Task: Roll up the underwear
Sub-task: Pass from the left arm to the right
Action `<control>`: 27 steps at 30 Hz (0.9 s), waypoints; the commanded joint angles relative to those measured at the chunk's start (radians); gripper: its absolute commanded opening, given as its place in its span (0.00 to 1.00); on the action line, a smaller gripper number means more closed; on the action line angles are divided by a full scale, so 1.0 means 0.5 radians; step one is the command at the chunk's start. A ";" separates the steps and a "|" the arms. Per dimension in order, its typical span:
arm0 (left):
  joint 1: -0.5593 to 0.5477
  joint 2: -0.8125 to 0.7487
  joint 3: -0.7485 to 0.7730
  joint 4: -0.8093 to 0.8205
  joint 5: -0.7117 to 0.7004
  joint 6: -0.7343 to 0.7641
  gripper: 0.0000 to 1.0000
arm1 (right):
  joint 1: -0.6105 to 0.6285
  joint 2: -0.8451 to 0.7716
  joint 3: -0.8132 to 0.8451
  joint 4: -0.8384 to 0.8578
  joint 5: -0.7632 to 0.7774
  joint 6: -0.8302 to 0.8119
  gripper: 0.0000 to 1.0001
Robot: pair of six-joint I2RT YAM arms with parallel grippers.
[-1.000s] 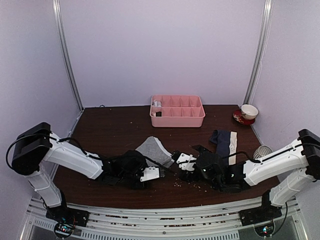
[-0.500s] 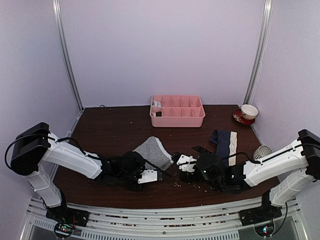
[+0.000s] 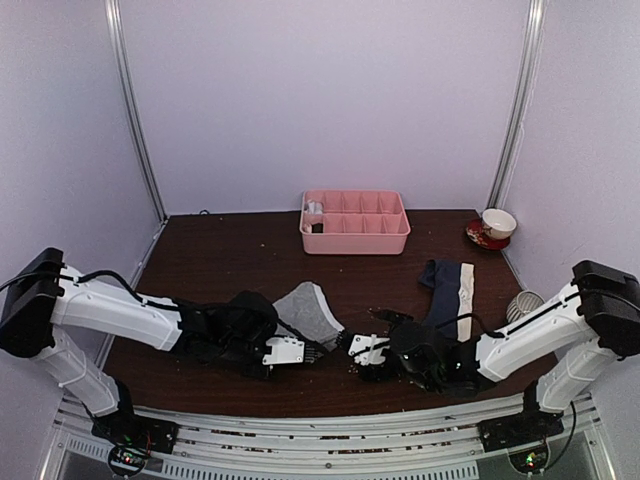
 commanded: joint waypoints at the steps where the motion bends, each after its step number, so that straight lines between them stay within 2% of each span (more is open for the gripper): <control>1: 0.057 -0.081 0.032 -0.064 0.123 0.074 0.00 | 0.010 0.144 -0.013 0.127 -0.173 -0.251 1.00; 7: 0.100 -0.082 0.044 -0.087 0.142 0.097 0.00 | 0.037 0.342 0.120 0.164 -0.379 -0.412 1.00; 14: 0.170 -0.136 0.046 -0.093 0.207 0.143 0.00 | 0.072 0.669 0.395 0.241 -0.406 -0.572 1.00; 19: 0.188 -0.196 0.026 -0.090 0.233 0.168 0.00 | 0.078 0.836 0.601 0.156 -0.480 -0.602 1.00; 23: 0.196 -0.231 0.022 -0.093 0.261 0.180 0.00 | 0.084 0.948 0.784 0.043 -0.475 -0.609 0.97; 27: 0.201 -0.254 0.004 -0.103 0.276 0.203 0.00 | 0.082 1.026 0.898 -0.049 -0.384 -0.587 0.89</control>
